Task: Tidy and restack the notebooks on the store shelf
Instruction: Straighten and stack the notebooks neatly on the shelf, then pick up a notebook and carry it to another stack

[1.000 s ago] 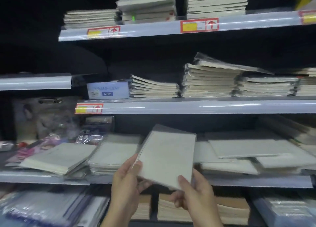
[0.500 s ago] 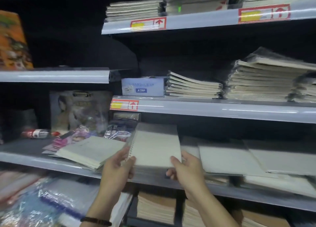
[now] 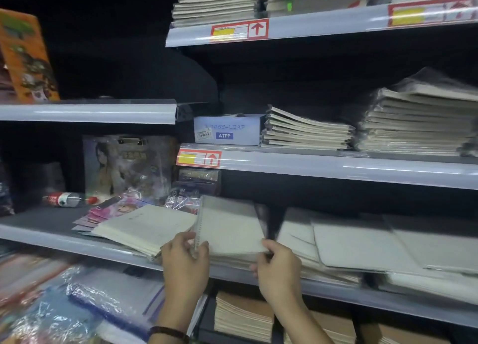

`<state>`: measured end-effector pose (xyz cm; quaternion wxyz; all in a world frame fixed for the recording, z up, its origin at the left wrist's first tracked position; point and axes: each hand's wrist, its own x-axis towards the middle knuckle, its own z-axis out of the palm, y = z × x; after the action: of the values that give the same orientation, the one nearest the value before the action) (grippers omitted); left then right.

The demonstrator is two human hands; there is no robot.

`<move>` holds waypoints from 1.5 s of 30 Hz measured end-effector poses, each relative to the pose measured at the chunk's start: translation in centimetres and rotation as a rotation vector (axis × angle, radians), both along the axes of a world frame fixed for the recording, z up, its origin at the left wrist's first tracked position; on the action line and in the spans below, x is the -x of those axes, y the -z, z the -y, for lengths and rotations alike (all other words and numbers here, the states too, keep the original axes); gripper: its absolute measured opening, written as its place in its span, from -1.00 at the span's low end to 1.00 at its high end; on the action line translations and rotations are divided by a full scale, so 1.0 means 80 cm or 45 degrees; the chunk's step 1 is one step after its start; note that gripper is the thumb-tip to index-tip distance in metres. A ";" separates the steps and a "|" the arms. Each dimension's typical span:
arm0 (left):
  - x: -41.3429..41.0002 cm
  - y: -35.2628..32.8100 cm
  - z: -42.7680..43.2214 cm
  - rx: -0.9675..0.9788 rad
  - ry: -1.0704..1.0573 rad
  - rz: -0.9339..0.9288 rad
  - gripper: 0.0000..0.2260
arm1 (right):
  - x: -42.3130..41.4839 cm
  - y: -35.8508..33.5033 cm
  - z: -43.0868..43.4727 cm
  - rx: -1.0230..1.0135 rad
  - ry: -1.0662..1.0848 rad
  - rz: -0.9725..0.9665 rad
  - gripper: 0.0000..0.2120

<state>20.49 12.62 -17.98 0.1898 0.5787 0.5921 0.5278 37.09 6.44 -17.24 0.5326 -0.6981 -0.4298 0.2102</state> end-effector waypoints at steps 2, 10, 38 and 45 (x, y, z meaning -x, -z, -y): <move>-0.008 -0.002 0.015 0.020 -0.017 -0.050 -0.69 | -0.002 0.000 0.007 -0.044 0.011 0.032 -0.70; -0.066 -0.008 0.086 -0.227 0.194 -0.153 -0.75 | -0.035 -0.029 0.078 -0.062 -0.179 -0.176 -0.86; -0.460 -0.045 0.180 -0.433 1.065 -0.818 -0.64 | -0.354 -0.024 0.277 -0.347 0.199 -0.998 -0.77; -0.490 -0.040 0.179 -0.203 1.009 -1.132 -0.49 | -0.361 -0.015 0.280 -0.320 0.164 -0.969 -0.78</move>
<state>59.68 -1.74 -14.81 0.0623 0.9331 0.3124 0.1668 65.97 -15.92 -16.05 0.7470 -0.5254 -0.1797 0.3657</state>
